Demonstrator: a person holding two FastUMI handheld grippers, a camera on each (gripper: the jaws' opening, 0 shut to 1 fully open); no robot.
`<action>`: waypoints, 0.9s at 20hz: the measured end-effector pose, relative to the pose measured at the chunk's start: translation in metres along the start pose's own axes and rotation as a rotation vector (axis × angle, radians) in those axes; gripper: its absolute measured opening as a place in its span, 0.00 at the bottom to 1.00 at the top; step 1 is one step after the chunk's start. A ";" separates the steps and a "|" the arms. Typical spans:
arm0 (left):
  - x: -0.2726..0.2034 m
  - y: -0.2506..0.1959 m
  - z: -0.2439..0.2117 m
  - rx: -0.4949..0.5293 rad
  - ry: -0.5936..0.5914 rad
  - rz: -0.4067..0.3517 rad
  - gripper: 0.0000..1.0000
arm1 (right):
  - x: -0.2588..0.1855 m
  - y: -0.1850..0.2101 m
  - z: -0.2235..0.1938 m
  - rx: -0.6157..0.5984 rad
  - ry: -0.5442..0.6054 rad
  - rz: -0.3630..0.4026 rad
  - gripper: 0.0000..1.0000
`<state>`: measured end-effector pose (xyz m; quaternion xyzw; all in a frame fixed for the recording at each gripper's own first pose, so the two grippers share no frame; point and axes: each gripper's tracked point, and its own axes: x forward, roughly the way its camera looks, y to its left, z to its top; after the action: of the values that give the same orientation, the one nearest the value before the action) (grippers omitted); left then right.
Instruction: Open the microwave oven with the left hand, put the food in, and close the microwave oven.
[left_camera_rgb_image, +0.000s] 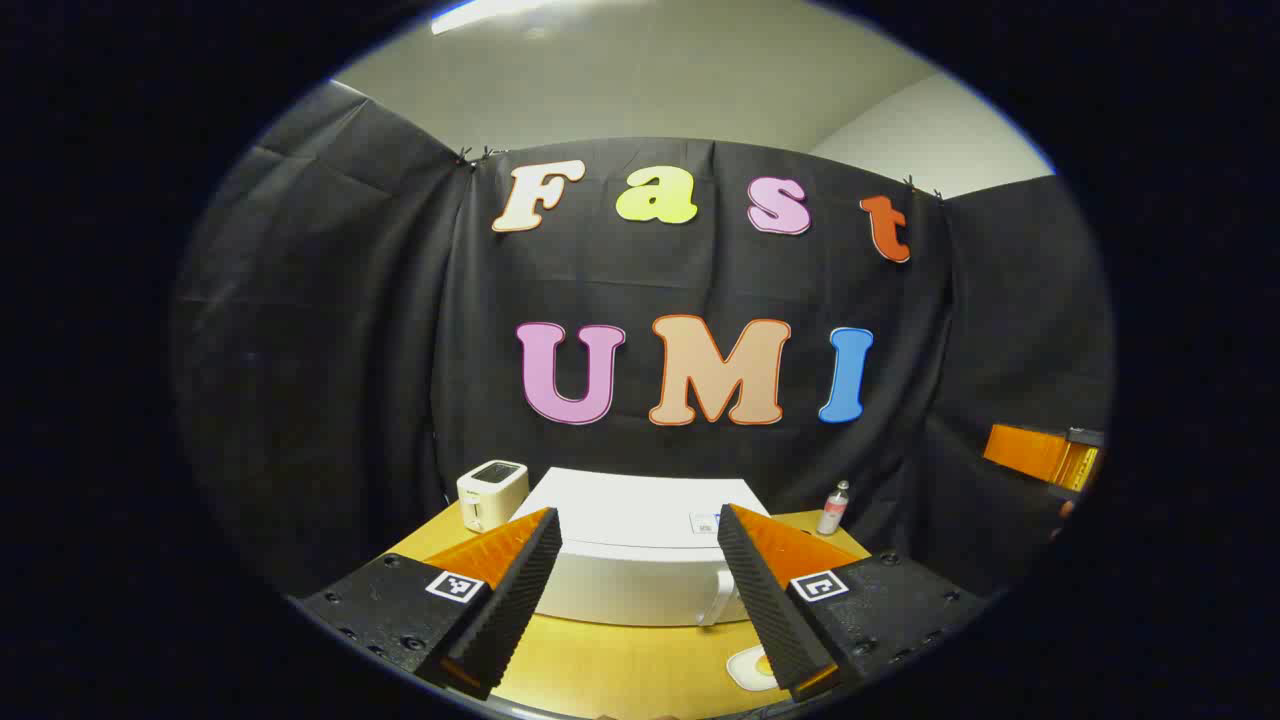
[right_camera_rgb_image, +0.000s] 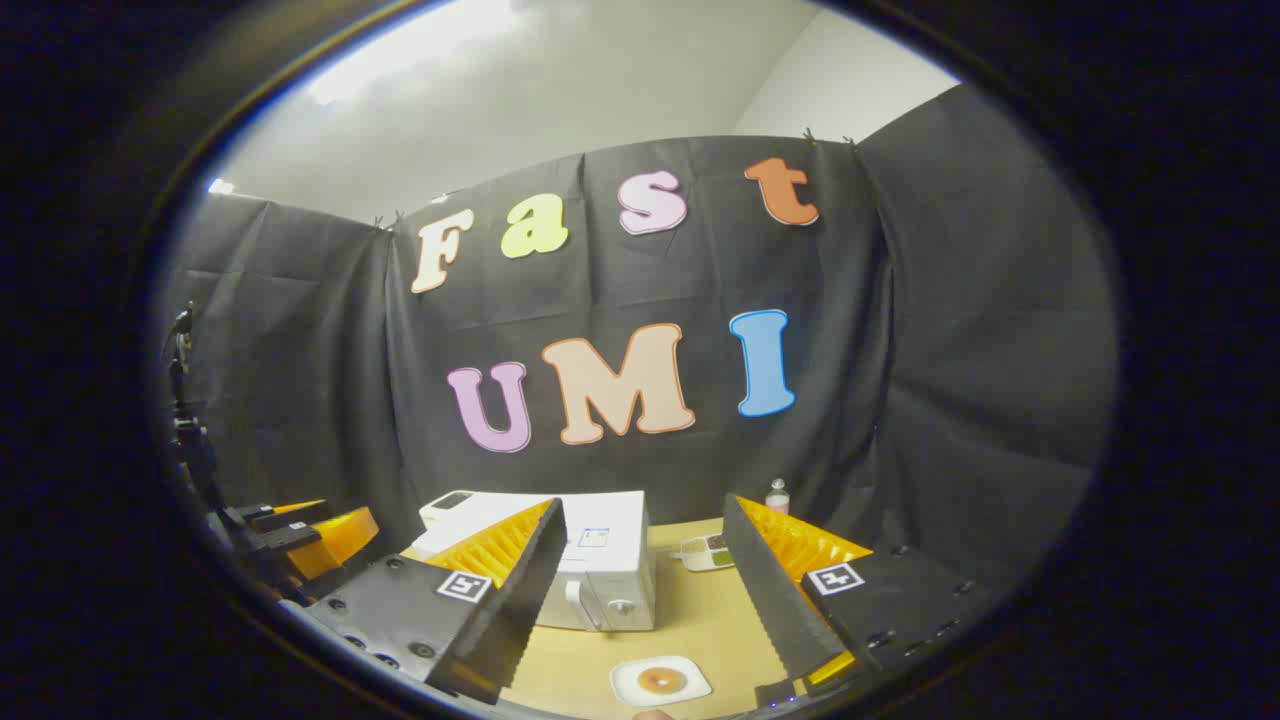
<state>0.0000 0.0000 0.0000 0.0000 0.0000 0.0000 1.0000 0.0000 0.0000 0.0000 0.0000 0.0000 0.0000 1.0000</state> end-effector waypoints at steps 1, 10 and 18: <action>0.002 0.000 -0.002 -0.003 0.008 0.004 0.95 | -0.001 -0.001 0.003 -0.010 -0.006 -0.001 0.91; 0.012 -0.007 0.009 0.014 -0.016 0.004 0.95 | 0.000 -0.018 0.009 -0.016 -0.006 -0.030 0.91; 0.019 -0.019 -0.007 -0.018 0.027 -0.014 0.96 | 0.004 -0.040 0.002 -0.043 0.018 -0.060 0.91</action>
<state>0.0186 -0.0189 -0.0070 -0.0092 0.0133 -0.0071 0.9998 0.0042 -0.0395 0.0024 -0.0213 0.0092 -0.0299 0.9993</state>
